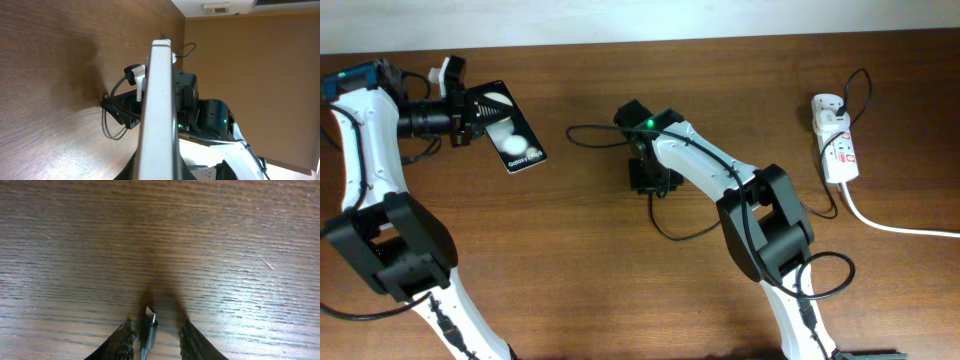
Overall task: Plug charger to phone and switch on socket
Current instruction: 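Lower the right gripper and close it on the cable plug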
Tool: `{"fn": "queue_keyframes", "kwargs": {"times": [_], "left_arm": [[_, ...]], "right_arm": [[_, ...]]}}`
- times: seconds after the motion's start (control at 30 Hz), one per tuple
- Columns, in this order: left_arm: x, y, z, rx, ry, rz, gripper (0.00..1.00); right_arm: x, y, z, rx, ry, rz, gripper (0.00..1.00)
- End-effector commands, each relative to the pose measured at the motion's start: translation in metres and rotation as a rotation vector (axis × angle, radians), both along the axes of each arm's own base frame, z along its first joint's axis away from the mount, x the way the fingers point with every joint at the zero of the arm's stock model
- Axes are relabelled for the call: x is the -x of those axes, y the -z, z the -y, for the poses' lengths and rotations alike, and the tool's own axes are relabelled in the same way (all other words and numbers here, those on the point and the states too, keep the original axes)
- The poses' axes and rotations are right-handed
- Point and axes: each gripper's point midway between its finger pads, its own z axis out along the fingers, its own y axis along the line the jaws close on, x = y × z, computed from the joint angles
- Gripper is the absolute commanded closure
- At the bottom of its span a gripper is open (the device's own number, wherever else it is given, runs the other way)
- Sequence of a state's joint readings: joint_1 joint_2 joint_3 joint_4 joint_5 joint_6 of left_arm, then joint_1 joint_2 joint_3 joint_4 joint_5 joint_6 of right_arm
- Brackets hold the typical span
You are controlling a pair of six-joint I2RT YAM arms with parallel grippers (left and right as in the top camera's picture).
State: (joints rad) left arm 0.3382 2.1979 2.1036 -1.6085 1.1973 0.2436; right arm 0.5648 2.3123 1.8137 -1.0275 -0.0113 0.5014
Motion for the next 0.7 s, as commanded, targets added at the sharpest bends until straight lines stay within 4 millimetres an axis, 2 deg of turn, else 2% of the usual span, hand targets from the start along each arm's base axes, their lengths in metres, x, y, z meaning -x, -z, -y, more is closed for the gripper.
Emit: {"fn": "queue_keyframes", "kwargs": {"times": [0.0,0.27,0.6,0.67], "left_arm": [[-0.001,-0.007,-0.001,0.026,-0.005,0.028,1.00],[-0.001,-0.007,-0.001,0.026,-0.005,0.028,1.00],[-0.001,-0.007,-0.001,0.026,-0.005,0.028,1.00],[-0.001,-0.007,-0.001,0.026,-0.005,0.028,1.00]], "right_arm": [[0.023,0.034,0.000,0.010,0.003,-0.099,0.67],[0.044,0.047,0.010,0.035,0.049,-0.164,0.72],[0.050,0.047,0.008,0.023,0.049,-0.192,0.72],[0.050,0.047,0.008,0.023,0.049,-0.193,0.76]]}}
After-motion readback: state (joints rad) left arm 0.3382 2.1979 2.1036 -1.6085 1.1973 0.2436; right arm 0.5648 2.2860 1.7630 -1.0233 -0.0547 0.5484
